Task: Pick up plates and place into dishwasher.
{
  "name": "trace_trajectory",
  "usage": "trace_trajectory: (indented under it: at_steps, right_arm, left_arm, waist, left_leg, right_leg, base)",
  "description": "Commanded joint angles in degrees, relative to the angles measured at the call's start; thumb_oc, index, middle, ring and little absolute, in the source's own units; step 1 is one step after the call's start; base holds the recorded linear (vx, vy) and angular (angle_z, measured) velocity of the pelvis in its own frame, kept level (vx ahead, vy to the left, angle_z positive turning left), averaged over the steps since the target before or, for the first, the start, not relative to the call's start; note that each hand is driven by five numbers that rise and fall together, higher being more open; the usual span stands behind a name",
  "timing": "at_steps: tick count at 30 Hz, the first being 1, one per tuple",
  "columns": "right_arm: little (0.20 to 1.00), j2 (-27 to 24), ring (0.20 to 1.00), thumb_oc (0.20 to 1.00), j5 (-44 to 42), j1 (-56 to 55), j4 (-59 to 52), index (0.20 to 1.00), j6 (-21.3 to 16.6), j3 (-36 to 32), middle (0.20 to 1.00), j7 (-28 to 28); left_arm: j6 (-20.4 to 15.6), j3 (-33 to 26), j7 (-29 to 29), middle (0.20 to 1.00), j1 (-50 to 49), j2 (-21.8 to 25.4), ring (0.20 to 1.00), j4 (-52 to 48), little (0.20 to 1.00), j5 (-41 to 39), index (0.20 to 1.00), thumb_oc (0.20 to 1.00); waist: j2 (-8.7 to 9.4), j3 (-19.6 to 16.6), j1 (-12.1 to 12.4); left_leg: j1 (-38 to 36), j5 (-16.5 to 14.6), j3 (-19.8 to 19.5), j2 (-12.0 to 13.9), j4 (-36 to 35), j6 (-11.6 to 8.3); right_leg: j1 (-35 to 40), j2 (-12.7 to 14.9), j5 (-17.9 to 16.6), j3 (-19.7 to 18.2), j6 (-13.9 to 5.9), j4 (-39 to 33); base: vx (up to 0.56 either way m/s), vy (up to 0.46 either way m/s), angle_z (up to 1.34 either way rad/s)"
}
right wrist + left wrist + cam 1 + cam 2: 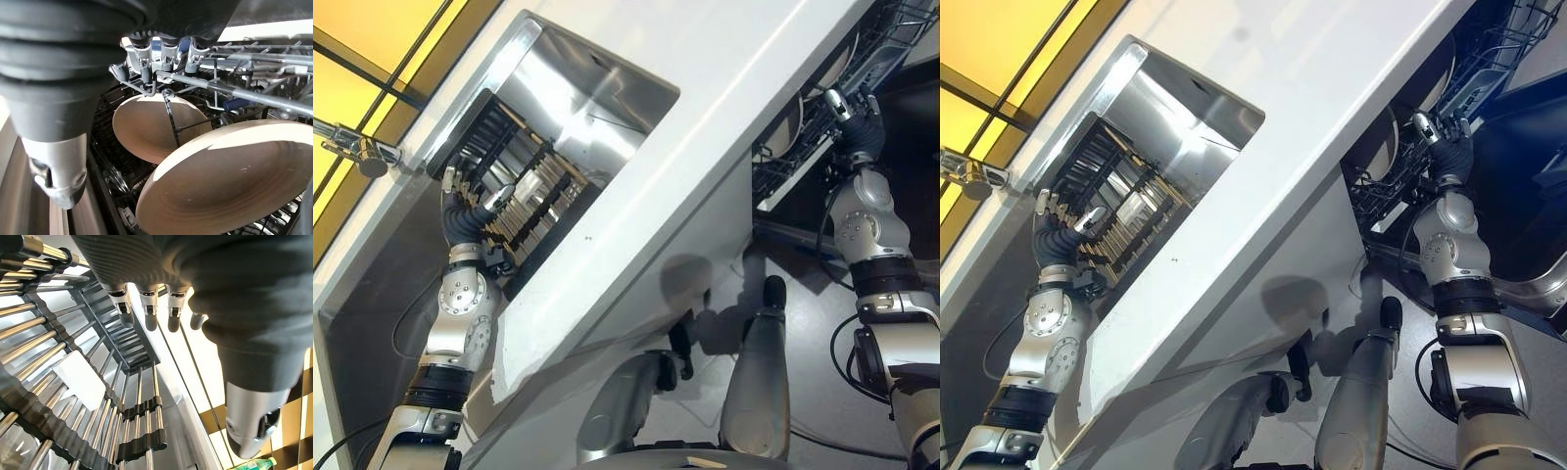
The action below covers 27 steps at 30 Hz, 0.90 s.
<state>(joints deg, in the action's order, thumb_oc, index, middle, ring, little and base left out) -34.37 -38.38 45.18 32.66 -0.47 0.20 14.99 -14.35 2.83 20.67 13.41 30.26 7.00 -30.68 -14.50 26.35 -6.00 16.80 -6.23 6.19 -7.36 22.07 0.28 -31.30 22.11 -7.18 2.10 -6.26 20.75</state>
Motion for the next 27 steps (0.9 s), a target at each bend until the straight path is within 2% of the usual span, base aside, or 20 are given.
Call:
trace_trajectory:
  at_steps: [1,3,7,11,13,14,15,16,17,18,21,27]
  right_arm:
    - [1.0,2.62,1.0,1.0,8.65,4.38,-11.11,1.0,-1.76,4.64,1.0,-0.7]
    - [1.0,1.75,1.0,1.0,14.65,1.09,-13.86,1.0,0.72,4.17,1.0,2.71]
    - [1.0,-0.58,1.0,1.0,20.95,-5.43,-17.38,1.0,4.17,2.24,1.0,4.37]
    - [1.0,-1.59,1.0,1.0,26.61,-10.27,-19.8,1.0,7.13,1.38,1.0,6.0]
    - [1.0,-1.69,1.0,1.0,28.18,-11.57,-20.54,1.0,7.85,0.84,1.0,6.46]
    - [1.0,-1.68,1.0,1.0,28.28,-11.98,-21.17,1.0,8.07,0.78,1.0,7.06]
    - [1.0,-1.49,1.0,1.0,28.6,-13.29,-22.53,1.0,8.49,0.42,1.0,8.65]
    - [1.0,-1.34,1.0,1.0,28.54,-14.97,-23.81,1.0,8.35,-0.29,1.0,9.17]
    - [1.0,-0.85,1.0,1.0,28.4,-17.38,-25.31,1.0,7.53,-0.83,1.0,10.27]
    - [1.0,-0.33,1.0,1.0,28.51,-19.63,-26.46,1.0,6.21,-1.6,1.0,11.09]
    - [1.0,-0.45,1.0,1.0,28.5,-23.85,-29.08,1.0,4.11,-3.58,1.0,13.34]
    - [1.0,-0.22,1.0,1.0,31.58,-24.35,-29.81,1.0,5.67,-5.51,1.0,17.28]
  left_arm:
    - [-2.19,-2.32,-0.52,1.0,0.87,1.67,1.0,-3.05,1.0,-1.25,1.0,1.0]
    - [-1.83,-2.46,-0.84,1.0,1.31,1.72,1.0,-2.88,1.0,-1.1,1.0,1.0]
    - [-0.5,-3.38,-1.53,1.0,0.71,1.31,1.0,-3.07,1.0,0.3,1.0,1.0]
    - [-0.02,-4.36,-2.13,1.0,-1.13,1.24,1.0,-3.68,1.0,1.38,1.0,1.0]
    - [0.71,-5.4,-2.1,1.0,-2.26,1.55,1.0,-4.93,1.0,1.93,1.0,1.0]
    - [0.96,-5.61,-1.94,1.0,-2.54,1.58,1.0,-5.36,1.0,2.28,1.0,1.0]
    - [1.48,-5.96,-1.81,1.0,-2.85,1.82,1.0,-6.2,1.0,2.69,1.0,1.0]
    - [2.15,-6.48,-1.94,1.0,-3.02,1.94,1.0,-6.83,1.0,3.11,1.0,1.0]
    - [2.56,-7.01,-1.94,1.0,-3.49,2.15,1.0,-7.56,1.0,3.72,1.0,1.0]
    - [2.49,-7.51,-1.89,1.0,-3.92,2.3,1.0,-7.8,1.0,4.13,1.0,1.0]
    - [1.09,-6.72,-1.98,1.0,-3.4,2.5,1.0,-6.55,1.0,5.2,1.0,1.0]
    - [1.79,-6.18,-2.19,1.0,-2.13,1.2,1.0,-4.83,1.0,4.86,1.0,1.0]
  waist:
    - [-3.31,0.69,2.98]
    - [-1.57,0.83,2.18]
    - [1.36,0.11,1.47]
    - [3.36,-0.86,2.06]
    - [3.28,-0.88,3.27]
    - [3.21,-1.0,3.48]
    - [2.85,-1.12,3.67]
    - [3.22,-1.48,3.98]
    - [4.21,-2.05,4.56]
    - [5.57,-2.39,4.71]
    - [6.62,-2.38,3.55]
    - [5.43,-3.2,1.58]
  left_leg:
    - [5.93,-6.53,-1.51,2.05,11.62,-4.79]
    - [5.54,-7.0,-0.99,2.8,11.92,-4.67]
    - [3.5,-6.95,0.11,3.96,10.22,-4.02]
    - [0.06,-5.18,2.16,4.75,5.68,-3.28]
    - [-1.7,-4.51,4.6,6.03,3.45,-2.23]
    - [-1.66,-3.9,4.86,6.17,2.83,-1.67]
    - [-1.18,-3.05,4.87,6.7,2.66,-0.61]
    - [-0.66,-2.88,4.82,6.85,3.16,-0.27]
    - [0.11,-2.79,4.73,6.82,3.86,-0.2]
    - [0.61,-2.26,4.79,6.57,3.55,-0.61]
    - [-0.3,-1.39,3.43,6.27,0.68,-1.14]
    - [-3.39,-1.13,4.46,5.73,-2.08,-1.34]
  right_leg:
    - [7.88,9.57,-5.55,-7.89,-3.23,-7.09]
    - [8.29,9.68,-6.89,-7.85,-3.56,-7.97]
    - [9.43,9.47,-8.7,-7.03,-4.16,-9.83]
    - [10.6,9.25,-9.26,-2.52,-4.55,-9.85]
    - [10.51,7.75,-6.54,1.29,-4.11,-4.22]
    - [10.31,6.7,-4.87,1.35,-3.5,-1.57]
    - [9.97,3.63,-0.74,0.68,-1.96,4.45]
    - [10.06,2.22,2.85,1.26,-0.74,5.99]
    - [11.44,1.74,4.78,3.46,0.26,5.49]
    - [11.86,2.93,1.59,4.9,0.04,2.94]
    - [11.77,1.61,0.39,4.14,-0.35,0.45]
    - [12.2,2.3,-0.29,3.34,-1.01,-1.38]
  base:
    - [-0.03,-0.014,-0.06]
    - [0.0,-0.019,-0.08]
    - [0.05,-0.004,-0.11]
    - [0.06,0.052,-0.22]
    - [-0.03,0.132,-0.56]
    - [-0.12,0.18,-0.74]
    - [-0.09,0.108,-0.56]
    - [-0.08,0.005,-0.31]
    - [-0.07,-0.19,-0.23]
    - [-0.08,-0.237,-0.38]
    - [-0.05,-0.137,-0.23]
    - [0.05,0.053,-0.11]
